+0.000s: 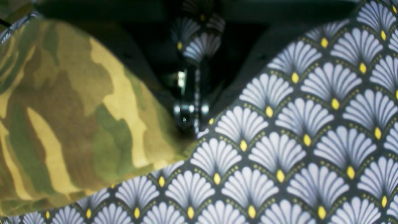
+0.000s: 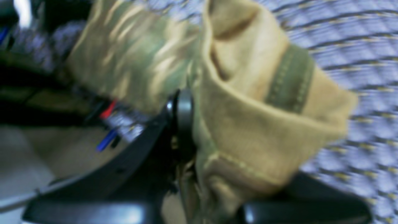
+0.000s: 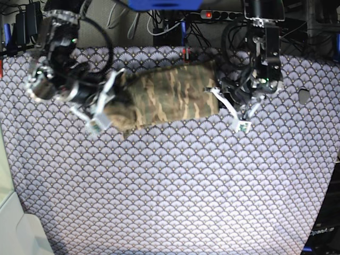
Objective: Fold the T-shirt properly
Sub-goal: 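Fold the strip end with the right gripper over toward the left gripper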
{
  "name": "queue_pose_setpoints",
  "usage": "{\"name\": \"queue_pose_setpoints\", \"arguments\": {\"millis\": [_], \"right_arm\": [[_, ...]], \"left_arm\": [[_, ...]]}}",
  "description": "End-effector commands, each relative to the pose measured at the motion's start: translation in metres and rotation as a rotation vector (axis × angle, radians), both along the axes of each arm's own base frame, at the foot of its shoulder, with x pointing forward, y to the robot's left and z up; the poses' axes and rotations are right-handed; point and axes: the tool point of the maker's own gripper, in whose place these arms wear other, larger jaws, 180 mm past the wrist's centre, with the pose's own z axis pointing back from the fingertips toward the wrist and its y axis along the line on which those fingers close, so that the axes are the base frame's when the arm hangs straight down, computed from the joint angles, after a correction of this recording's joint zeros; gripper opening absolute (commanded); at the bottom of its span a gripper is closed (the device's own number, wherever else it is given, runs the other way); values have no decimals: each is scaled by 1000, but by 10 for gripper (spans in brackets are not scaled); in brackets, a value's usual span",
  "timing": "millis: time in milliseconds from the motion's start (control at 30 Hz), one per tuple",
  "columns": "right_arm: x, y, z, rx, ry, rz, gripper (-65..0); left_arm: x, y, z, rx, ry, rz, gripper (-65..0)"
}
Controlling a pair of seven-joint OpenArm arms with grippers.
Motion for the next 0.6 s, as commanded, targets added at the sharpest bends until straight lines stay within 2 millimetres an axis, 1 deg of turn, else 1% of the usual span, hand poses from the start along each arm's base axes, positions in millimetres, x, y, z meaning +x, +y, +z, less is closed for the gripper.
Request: {"name": "queue_pose_setpoints", "arguments": {"millis": [0,167,233,467,567], "right_arm": [[3,13,13,38,-50,38,-650],[-5,37,13,59,-46,115,-650],[-3,37,14,61,-53,114,-650],[14,39,30,64,-113,122,-650],[21,37,35,59,-136,118,-650]], "left_arm": [[6,-1,6,-4,-21,-3,-647],[4,0,5,5,-17,-5,-647],[3,2,5,8,-16,-4,-647],[0,3,2,13,-8,-5,-647],[-8,4,-3,15,12,-5,-647]]}}
